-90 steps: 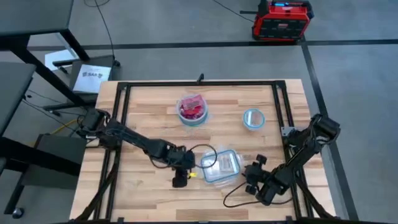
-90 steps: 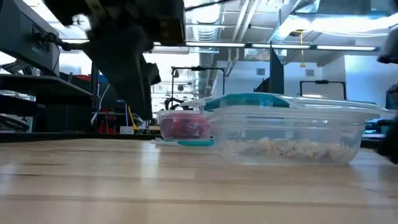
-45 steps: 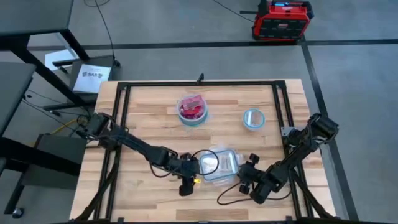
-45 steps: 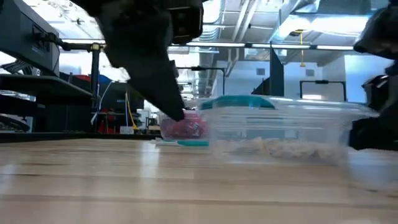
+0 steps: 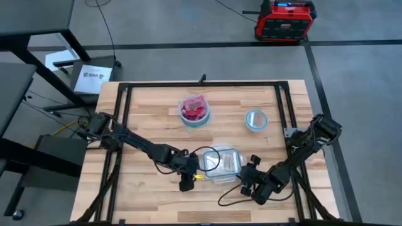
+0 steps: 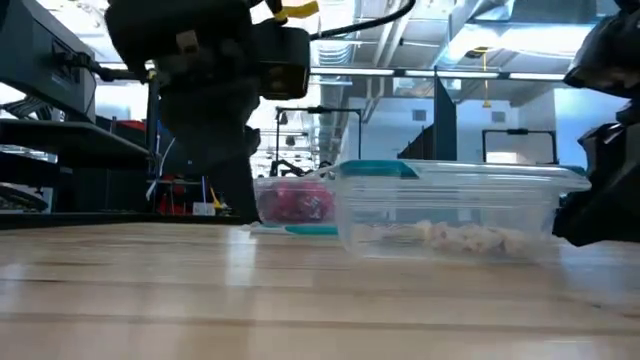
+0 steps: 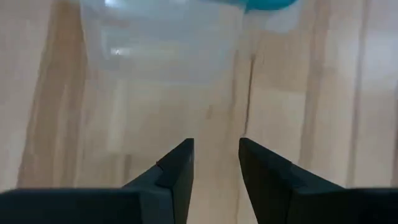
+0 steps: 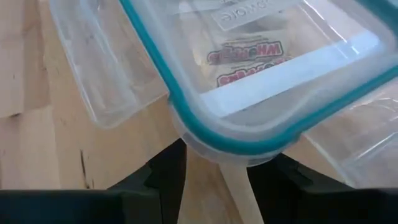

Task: Sort candy
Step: Close the rectangular transparent bin

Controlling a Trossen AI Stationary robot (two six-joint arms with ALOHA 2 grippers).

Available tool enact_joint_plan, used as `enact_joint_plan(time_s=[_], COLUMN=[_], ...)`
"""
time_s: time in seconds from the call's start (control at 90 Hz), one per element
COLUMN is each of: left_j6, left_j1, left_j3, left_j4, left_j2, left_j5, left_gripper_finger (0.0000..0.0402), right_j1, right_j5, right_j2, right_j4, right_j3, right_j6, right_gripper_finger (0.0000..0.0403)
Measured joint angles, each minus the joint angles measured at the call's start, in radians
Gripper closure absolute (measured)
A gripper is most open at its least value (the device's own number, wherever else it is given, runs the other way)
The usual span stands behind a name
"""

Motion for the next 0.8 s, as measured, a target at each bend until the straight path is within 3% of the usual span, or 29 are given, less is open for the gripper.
enact_joint_plan(time_s=[0.8], left_j6=[0.011], left_j1=[-0.007], left_j3=[0.0], left_j4=[-0.001], left_j2=[0.0], left_j5=[-0.001], left_gripper_finger=[0.0287], right_j1=[0.0], right_j5=[-0.003], right_j2=[0.0], right_j4=[-0.009], right_j3=[0.0], right_j6=[0.0], right_gripper_finger=[0.0255])
